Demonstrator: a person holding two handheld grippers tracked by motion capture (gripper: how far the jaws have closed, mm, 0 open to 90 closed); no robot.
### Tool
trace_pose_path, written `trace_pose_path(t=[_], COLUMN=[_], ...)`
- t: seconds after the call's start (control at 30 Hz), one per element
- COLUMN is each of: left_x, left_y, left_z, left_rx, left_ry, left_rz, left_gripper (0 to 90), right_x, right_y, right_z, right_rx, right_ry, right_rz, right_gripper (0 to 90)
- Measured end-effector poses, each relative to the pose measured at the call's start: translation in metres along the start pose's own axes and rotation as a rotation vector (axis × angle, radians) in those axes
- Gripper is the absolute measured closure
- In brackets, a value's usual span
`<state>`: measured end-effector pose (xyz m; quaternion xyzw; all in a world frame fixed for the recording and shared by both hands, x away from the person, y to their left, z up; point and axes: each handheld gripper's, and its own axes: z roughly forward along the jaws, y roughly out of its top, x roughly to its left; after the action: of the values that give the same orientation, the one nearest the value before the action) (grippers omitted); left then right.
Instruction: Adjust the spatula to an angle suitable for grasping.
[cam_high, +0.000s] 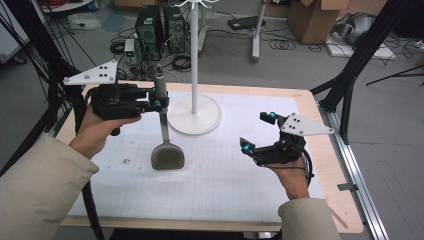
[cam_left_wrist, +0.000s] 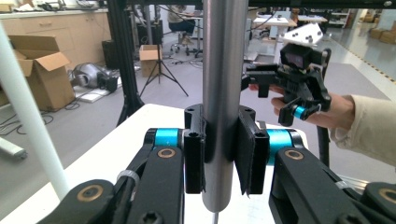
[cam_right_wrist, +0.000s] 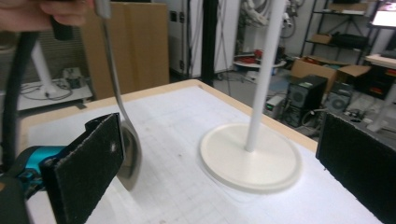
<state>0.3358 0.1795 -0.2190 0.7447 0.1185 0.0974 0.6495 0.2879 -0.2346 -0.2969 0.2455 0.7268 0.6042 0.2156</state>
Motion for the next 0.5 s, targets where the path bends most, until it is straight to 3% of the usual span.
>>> trace_pose_path(t=[0.5], left_x=[0.008], left_y=[0.001], left_z=[-0.005], left_rx=[-0.007], left_ry=[0.024], left_rz=[-0.009], left_gripper=[75.0], right_x=[-0.018], right_y=[-0.054], right_z=[-0.015], right_rx=[0.058], right_ry=[-0.107], right_rz=[0.052], right_gripper=[0.3])
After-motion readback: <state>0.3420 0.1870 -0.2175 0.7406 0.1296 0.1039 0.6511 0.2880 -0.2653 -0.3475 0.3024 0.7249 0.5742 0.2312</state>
